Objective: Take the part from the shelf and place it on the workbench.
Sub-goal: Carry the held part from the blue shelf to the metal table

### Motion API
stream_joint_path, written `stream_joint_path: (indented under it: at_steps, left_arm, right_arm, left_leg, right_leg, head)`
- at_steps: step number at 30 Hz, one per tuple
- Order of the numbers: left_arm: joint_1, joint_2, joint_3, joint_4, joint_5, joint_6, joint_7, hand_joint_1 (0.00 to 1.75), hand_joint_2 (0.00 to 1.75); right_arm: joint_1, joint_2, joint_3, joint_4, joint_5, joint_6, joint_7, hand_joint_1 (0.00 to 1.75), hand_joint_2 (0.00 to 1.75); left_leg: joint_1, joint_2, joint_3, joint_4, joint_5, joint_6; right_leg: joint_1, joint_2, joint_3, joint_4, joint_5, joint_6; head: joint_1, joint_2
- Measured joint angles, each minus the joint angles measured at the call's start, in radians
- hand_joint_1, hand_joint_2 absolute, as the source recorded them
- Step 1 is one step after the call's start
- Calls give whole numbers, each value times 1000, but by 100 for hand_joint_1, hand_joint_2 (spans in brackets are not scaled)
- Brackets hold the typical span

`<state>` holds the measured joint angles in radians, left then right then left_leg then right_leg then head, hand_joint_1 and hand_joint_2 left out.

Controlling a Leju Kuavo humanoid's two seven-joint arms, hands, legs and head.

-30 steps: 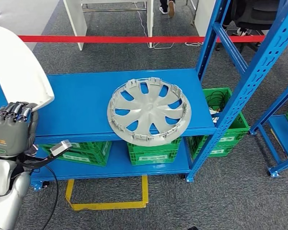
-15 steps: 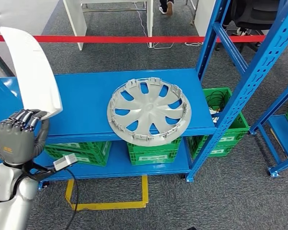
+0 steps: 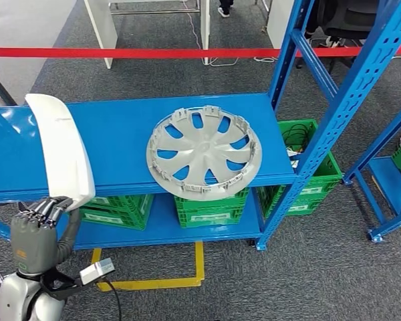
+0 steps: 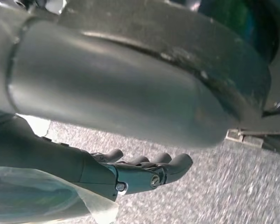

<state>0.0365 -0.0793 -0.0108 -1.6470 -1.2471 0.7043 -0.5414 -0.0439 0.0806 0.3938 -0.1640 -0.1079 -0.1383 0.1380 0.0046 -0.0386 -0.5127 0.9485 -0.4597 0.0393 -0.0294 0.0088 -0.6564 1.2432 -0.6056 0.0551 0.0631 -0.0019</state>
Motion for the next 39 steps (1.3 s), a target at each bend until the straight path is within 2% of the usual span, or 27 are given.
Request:
stream_joint_path:
  at_steps: [2,3,5,8,9,11,13,14,15,16,18,19,20,23,24,25,26,28,29,30,31,32,33,35,36,38,39]
  left_arm:
    - [21,1,0,-10,-9,0,17,175,175]
    - [27,4,0,-15,-11,0,25,175,175]
    - [35,11,0,-24,-12,0,37,175,175]
    - [44,22,0,-32,-12,0,40,175,175]
    - [46,26,0,-33,-12,0,43,175,175]
    - [45,33,-2,-33,-12,0,54,175,175]
    - [44,41,-5,-33,-14,0,71,175,175]
    - [45,45,-7,-33,-17,0,80,175,175]
    - [45,49,-10,-32,-19,0,88,175,175]
    - [45,53,-13,-32,-21,0,94,175,175]
    - [44,58,-21,-33,-24,0,100,175,175]
    - [44,59,-25,-33,-26,0,102,175,175]
    - [44,60,-30,-34,-29,0,104,175,175]
    - [51,61,-43,-34,-36,0,109,175,175]
    - [53,61,-46,-34,-38,0,109,175,175]
    - [54,62,-48,-34,-39,0,110,175,175]
    - [54,62,-51,-34,-39,0,110,175,175]
    - [58,63,-56,-34,-36,0,110,175,175]
    - [60,63,-57,-34,-31,0,108,175,175]
    - [63,63,-56,-33,-24,0,104,175,175]
    - [65,64,-56,-34,-16,0,98,175,175]
    - [67,64,-55,-34,-9,0,89,175,175]
    - [67,64,-52,-34,-3,0,80,175,175]
    - [68,64,-45,-35,6,0,65,175,175]
    - [68,64,-40,-36,9,0,59,175,175]
    - [68,64,-32,-39,12,0,52,175,175]
    - [69,65,-26,-41,14,0,49,175,175]
  right_arm:
    - [-2,3,0,0,-5,-4,-2,0,0]
    - [-4,7,0,0,-9,-6,-6,0,0]
    - [-7,13,-1,0,-16,-11,-13,0,0]
    - [-7,20,-1,0,-19,-14,-16,0,0]
    - [-7,22,-1,0,-20,-15,-18,0,0]
    - [-8,24,-2,0,-23,-18,-22,0,0]
    - [-7,25,-2,0,-27,-24,-26,0,0]
    - [-7,25,-3,0,-29,-27,-28,0,0]
    - [-7,25,-3,0,-31,-30,-32,0,0]
    - [-7,25,-3,0,-31,-32,-37,0,0]
    - [-8,26,-4,0,-33,-35,-44,0,0]
    - [-7,26,-5,0,-34,-38,-45,0,0]
    - [-7,27,-7,0,-35,-39,-45,0,0]
    - [-4,27,-10,0,-37,-43,-41,0,0]
    - [-2,27,-10,1,-37,-44,-40,0,0]
    - [-1,27,-11,1,-37,-45,-39,0,0]
    - [0,27,-11,2,-37,-47,-38,0,0]
    - [2,27,-11,2,-38,-51,-38,0,0]
    - [3,27,-11,2,-38,-54,-38,0,0]
    - [4,27,-11,2,-39,-57,-39,0,0]
    - [6,27,-12,2,-40,-60,-43,0,0]
    - [7,27,-12,2,-41,-63,-48,0,0]
    - [7,27,-12,1,-43,-66,-54,0,0]
    - [6,27,-13,1,-43,-69,-66,0,0]
    - [5,27,-14,1,-43,-69,-72,0,0]
    - [6,28,-16,1,-43,-70,-81,0,0]
    - [6,29,-16,1,-43,-70,-84,0,0]
  left_leg:
    - [8,-1,-12,22,-7,-15]
    - [10,-2,-21,37,-13,-25]
    - [10,-5,-39,62,-17,-44]
    - [12,-6,-54,72,-14,-59]
    - [13,0,-62,85,-28,-63]
    - [14,18,-97,171,-95,-68]
    - [14,26,-138,301,-171,-71]
    - [14,27,-144,340,-189,-70]
    - [14,27,-133,343,-188,-67]
    - [13,27,-101,302,-170,-63]
    - [9,31,-5,153,-123,-52]
    - [6,33,31,91,-106,-49]
    - [3,35,50,55,-99,-46]
    - [-5,36,40,40,-75,-35]
    - [-4,37,32,37,-62,-27]
    - [-3,38,21,33,-49,-20]
    - [-2,39,7,31,-36,-13]
    - [-6,39,-25,33,-13,-6]
    - [-9,38,-42,34,-1,-5]
    - [-12,38,-58,36,10,-4]
    - [-14,38,-73,38,20,-4]
    - [-16,37,-86,40,29,-6]
    - [-17,36,-96,42,38,-7]
    - [-19,36,-109,45,54,-14]
    - [-19,36,-112,45,64,-18]
    - [-16,36,-117,42,81,-28]
    - [-15,35,-121,45,75,-34]
  right_leg:
    - [-7,1,59,-108,57,11]
    - [-8,7,90,-165,74,13]
    - [-7,15,114,-214,80,2]
    - [-4,10,99,-202,89,-28]
    - [-4,7,93,-201,94,-37]
    - [-2,-4,77,-202,106,-54]
    - [3,-15,59,-202,119,-62]
    - [6,-19,50,-202,125,-64]
    - [8,-23,41,-202,133,-64]
    - [10,-25,32,-202,141,-63]
    - [12,-28,18,-202,156,-57]
    - [13,-29,14,-202,164,-52]
    - [12,-31,12,-204,171,-46]
    - [7,-31,9,-217,195,-24]
    - [6,-28,3,-213,185,-19]
    - [6,-23,-9,-193,156,-16]
    - [6,-18,-24,-154,109,-15]
    - [9,-13,-51,-33,11,-14]
    - [10,-12,-53,18,-11,-15]
    - [12,-12,-43,44,-7,-17]
    - [14,-12,-17,35,16,-20]
    - [16,-12,26,-7,44,-25]
    - [20,-9,81,-77,60,-32]
    - [26,-3,181,-219,56,-43]
    - [29,-1,207,-261,46,-46]
    - [31,-4,207,-281,52,-52]
    - [29,-7,198,-283,61,-58]
  head:
    - [0,0]
    - [3,0]
    - [5,0]
    - [2,0]
    - [1,0]
    - [-2,0]
    - [-3,0]
    - [-3,0]
    - [-3,0]
    - [-3,0]
    - [-3,0]
    - [-2,0]
    - [-2,0]
    - [-2,0]
    - [-2,0]
    - [-1,0]
    - [0,0]
    - [1,0]
    - [1,0]
    - [1,0]
    - [1,0]
    - [1,0]
    - [0,0]
    - [0,0]
    - [0,0]
    - [1,0]
    - [0,0]
